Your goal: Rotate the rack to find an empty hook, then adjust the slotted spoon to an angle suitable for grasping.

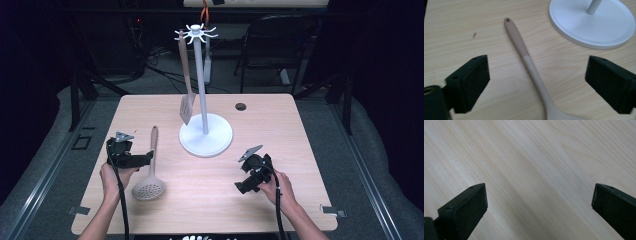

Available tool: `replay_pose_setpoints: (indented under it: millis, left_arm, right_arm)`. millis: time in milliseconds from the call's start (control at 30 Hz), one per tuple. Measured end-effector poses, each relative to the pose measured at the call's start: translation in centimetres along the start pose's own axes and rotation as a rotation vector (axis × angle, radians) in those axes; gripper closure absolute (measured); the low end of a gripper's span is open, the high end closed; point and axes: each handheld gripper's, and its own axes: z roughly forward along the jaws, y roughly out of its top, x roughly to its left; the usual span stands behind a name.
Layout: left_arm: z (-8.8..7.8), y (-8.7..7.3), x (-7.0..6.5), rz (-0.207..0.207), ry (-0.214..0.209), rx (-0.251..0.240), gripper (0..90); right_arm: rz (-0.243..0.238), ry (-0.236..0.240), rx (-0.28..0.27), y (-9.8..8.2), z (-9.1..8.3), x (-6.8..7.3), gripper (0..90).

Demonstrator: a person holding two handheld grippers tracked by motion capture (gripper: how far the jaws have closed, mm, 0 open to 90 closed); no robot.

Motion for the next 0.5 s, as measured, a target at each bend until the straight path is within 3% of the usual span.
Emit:
replay_pose_setpoints:
  millis: [167,400,500]
  left_arm:
    - [0.6,-0.4,-0.1,0.000,0.008,0.031,11.6]
    - [1.5,-0.7,-0.3,0.002,0.001,0.066,14.7]
    - [2.2,-0.8,-0.5,0.000,0.001,0.095,16.1]
  right_arm:
    - [0.029,0.020,0.007,-0.4,-0.3,0.4,0.2]
    - [0.062,0.008,0.005,-0.5,-1.0,0.5,0.5]
    - [0.120,0.014,-0.015,-1.0,-1.4,0.2,1.2]
